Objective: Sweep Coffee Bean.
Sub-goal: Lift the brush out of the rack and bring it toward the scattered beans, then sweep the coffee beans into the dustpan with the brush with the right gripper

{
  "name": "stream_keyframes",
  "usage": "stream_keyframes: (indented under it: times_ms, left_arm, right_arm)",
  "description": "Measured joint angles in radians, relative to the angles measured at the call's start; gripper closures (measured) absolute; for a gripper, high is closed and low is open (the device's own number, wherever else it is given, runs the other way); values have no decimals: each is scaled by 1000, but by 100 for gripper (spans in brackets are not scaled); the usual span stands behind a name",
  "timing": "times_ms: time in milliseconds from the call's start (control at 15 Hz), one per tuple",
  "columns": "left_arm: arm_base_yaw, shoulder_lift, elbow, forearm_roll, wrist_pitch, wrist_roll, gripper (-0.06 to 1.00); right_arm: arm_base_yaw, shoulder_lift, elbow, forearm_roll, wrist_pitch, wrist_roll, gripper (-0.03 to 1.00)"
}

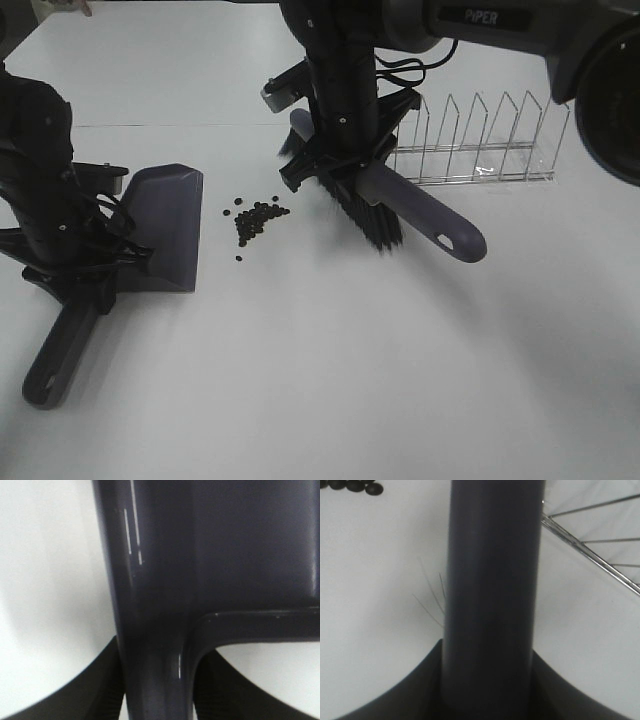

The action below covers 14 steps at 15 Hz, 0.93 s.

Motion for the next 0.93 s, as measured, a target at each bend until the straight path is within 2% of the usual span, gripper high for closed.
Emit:
stream_keyframes:
  times_ms: [400,933]
  left_arm:
    - [0,5,-1,1,1,25,61]
    - [-23,13,-7,21,-2,39,61]
  right_arm:
    - [0,101,-128,-9,-1,0,64]
    - [27,127,-139,3,-5,0,64]
